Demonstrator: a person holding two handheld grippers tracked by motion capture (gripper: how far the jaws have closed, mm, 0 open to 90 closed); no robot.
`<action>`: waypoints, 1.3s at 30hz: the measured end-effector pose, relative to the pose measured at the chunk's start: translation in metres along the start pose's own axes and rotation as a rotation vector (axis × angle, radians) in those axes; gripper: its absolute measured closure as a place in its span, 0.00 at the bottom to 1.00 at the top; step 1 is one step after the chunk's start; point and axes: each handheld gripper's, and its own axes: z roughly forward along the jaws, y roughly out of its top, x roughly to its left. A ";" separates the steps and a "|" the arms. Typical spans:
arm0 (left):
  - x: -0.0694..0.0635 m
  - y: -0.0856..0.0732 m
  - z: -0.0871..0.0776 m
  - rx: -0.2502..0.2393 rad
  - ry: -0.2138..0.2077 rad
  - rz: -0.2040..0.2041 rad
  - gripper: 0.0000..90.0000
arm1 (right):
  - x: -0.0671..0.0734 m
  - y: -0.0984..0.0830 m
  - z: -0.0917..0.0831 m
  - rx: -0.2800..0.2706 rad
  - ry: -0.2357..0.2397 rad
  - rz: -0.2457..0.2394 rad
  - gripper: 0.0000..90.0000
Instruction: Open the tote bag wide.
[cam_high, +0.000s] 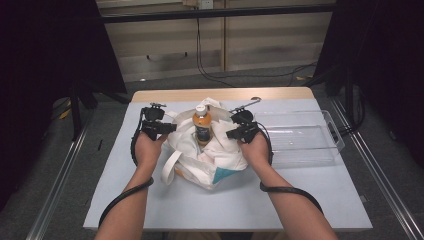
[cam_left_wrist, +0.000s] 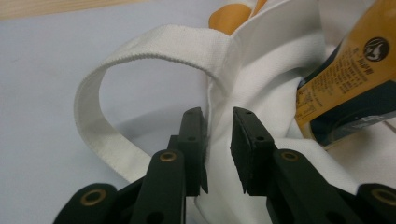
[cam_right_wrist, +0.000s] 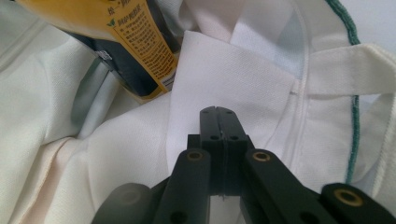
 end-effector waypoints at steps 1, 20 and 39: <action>-0.001 0.000 -0.001 -0.005 -0.002 0.001 0.79 | 0.000 0.000 0.000 -0.003 0.000 -0.001 1.00; -0.006 -0.011 -0.025 -0.008 -0.015 0.015 0.69 | 0.012 -0.011 -0.015 0.002 0.019 -0.049 1.00; -0.012 -0.027 -0.031 0.032 -0.024 -0.019 0.94 | 0.015 -0.028 -0.021 0.003 0.042 -0.051 1.00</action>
